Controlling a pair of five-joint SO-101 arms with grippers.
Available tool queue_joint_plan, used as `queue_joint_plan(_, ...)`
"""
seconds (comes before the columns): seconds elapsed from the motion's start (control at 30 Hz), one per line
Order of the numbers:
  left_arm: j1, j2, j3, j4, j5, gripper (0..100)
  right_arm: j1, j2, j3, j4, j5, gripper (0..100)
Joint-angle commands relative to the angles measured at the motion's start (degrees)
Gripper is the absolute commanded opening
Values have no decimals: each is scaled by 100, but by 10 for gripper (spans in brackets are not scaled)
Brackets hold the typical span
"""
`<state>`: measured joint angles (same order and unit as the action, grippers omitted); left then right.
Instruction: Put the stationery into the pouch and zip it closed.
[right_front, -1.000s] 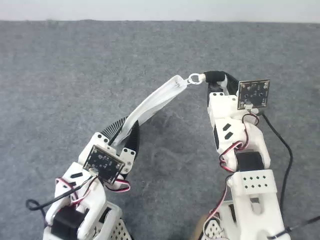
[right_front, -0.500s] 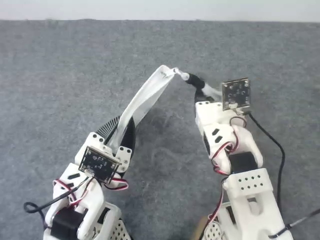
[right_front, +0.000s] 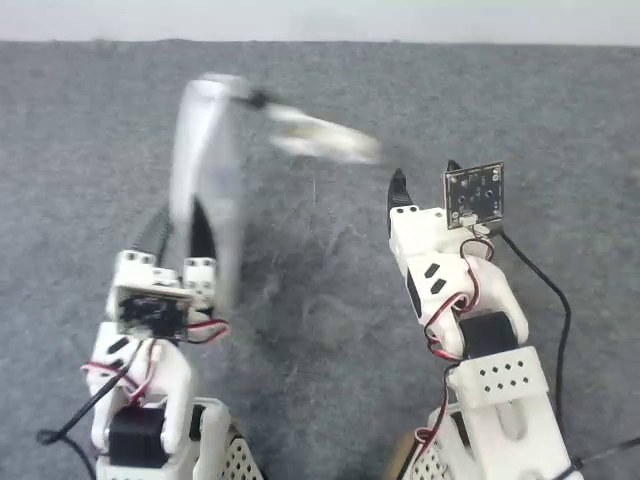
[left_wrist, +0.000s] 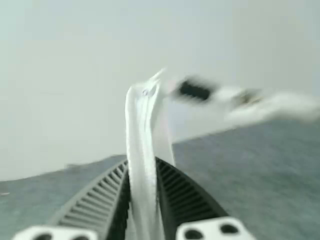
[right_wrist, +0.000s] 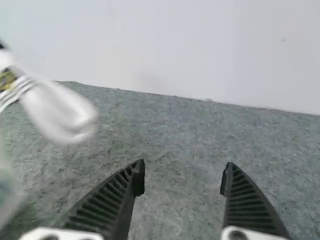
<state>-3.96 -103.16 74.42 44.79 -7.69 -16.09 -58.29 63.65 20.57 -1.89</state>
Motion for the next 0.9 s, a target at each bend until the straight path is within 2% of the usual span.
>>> queue_joint_plan(0.0,-316,-105,-163,-378,229,9,-40,-180,-53,-31,-18,224)
queue_joint_plan(0.17,-563,-105,-207,-492,334,9,-40,-180,-53,-31,-18,224)
queue_joint_plan(0.63,229,-97,75,-457,308,14,-40,-207,-26,-4,-18,224)
queue_joint_plan(0.87,448,-97,163,-352,123,126,-13,-224,-26,4,-18,224)
